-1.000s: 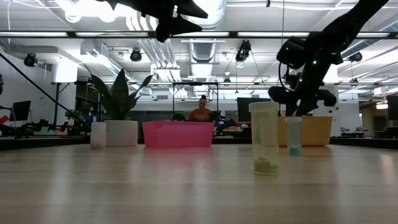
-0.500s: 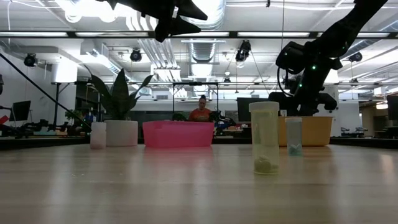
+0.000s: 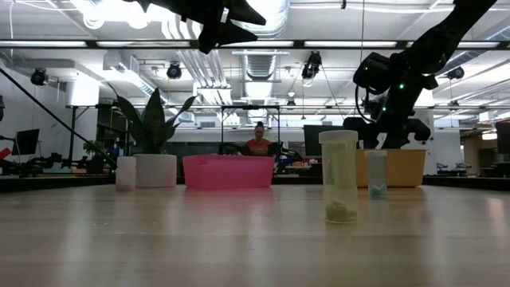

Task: Pick and place medicine bottles into bin by pill shape (circle, oval)
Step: Put the white capsule bottle into the yellow bin

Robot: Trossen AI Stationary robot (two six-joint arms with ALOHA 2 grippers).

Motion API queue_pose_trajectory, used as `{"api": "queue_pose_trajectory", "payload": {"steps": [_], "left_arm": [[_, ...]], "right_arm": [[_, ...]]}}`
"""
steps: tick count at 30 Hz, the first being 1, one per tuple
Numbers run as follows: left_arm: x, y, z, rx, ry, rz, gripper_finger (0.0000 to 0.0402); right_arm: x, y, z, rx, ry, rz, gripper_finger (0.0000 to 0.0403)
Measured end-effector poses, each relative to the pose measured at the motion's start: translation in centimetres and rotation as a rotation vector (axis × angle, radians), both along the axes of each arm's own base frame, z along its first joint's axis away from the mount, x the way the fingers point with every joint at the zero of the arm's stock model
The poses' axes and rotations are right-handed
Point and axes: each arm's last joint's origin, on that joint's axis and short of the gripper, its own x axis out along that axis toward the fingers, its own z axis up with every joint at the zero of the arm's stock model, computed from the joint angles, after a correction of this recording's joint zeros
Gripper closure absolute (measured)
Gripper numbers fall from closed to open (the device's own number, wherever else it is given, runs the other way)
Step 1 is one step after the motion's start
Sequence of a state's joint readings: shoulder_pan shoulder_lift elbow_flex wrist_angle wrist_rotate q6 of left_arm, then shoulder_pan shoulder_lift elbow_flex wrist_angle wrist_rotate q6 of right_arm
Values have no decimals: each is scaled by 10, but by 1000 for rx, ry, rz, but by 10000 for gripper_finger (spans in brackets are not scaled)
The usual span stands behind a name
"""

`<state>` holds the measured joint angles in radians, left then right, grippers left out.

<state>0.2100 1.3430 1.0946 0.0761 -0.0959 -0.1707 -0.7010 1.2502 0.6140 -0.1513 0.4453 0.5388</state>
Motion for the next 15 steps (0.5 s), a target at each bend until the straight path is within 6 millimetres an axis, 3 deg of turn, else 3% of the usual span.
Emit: {"api": "queue_pose_trajectory", "payload": {"steps": [15], "left_arm": [[0, 0, -1, -33, -1, 5, 187]], "right_arm": [[-7, 7, 49, -67, -67, 27, 216]]}}
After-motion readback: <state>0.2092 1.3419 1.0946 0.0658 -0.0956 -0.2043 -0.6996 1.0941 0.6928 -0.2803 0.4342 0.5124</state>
